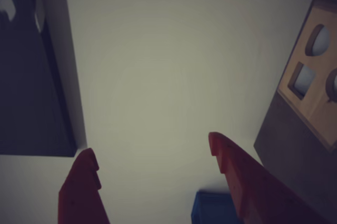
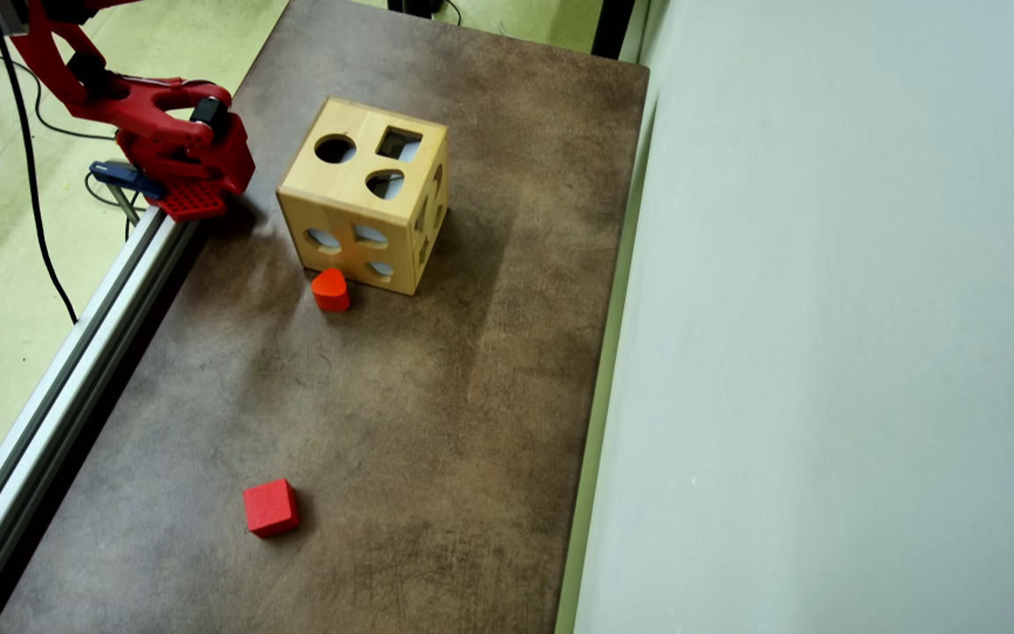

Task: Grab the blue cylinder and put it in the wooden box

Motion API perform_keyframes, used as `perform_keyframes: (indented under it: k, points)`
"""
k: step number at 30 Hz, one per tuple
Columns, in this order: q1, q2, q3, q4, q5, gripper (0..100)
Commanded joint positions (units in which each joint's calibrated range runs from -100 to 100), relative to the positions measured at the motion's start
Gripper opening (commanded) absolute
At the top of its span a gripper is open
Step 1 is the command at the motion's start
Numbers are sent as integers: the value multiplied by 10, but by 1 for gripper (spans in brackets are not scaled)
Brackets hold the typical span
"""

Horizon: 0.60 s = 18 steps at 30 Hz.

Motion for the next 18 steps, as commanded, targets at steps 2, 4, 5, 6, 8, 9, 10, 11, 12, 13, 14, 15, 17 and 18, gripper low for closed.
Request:
perform_keyframes:
  k: [2,4,5,6,8,9,10,11,12,13,14,15,17,18]
  points:
    - [2,-32,5,7,0,33]
    - [2,-52,32,7,0,33]
    - [2,-63,52,7,0,33]
    - [2,-74,73,7,0,33]
    - [2,-95,103,7,0,33]
    - [2,-97,113,7,0,33]
    - [2,-97,118,7,0,33]
    - [2,-97,124,7,0,33]
    - [2,-97,129,7,-1,33]
    - [2,-97,136,7,-5,33]
    - [2,-97,146,7,-12,33]
    - [2,-97,157,7,-21,33]
    - [2,-97,180,7,-33,33]
    - [2,-97,191,7,-36,33]
